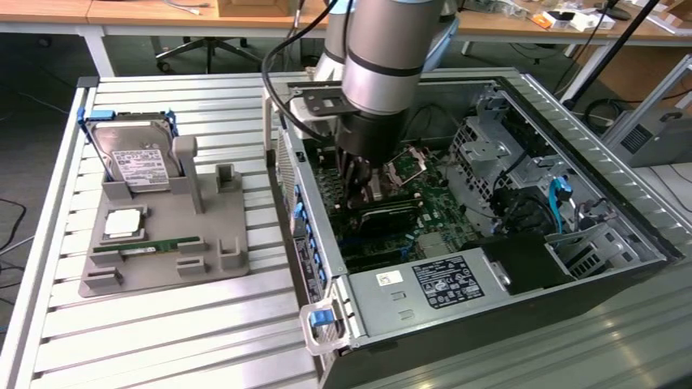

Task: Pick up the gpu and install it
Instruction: 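Press down on the gpu until it lock into place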

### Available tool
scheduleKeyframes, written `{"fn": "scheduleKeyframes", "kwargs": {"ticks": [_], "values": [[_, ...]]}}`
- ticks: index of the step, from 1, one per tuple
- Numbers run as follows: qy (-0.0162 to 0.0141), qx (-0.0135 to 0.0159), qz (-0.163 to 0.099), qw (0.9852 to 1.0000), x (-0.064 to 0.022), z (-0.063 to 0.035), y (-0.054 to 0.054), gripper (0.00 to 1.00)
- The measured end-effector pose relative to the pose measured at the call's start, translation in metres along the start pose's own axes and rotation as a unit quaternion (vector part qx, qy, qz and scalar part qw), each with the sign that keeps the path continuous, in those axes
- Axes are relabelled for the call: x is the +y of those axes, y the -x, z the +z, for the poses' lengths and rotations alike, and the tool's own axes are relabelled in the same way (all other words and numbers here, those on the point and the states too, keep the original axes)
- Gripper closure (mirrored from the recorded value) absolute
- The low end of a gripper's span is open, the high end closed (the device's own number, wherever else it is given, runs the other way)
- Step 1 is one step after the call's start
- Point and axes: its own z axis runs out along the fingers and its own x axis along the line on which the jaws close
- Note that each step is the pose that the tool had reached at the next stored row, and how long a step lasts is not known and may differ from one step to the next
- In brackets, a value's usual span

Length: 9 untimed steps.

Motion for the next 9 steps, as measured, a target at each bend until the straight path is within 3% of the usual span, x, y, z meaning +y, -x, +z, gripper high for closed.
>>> {"fn": "scheduleKeyframes", "kwargs": {"ticks": [9], "values": [[0.0,0.0002,0.0,1.0,0.0027,0.0029,-0.0004,0.89]]}}
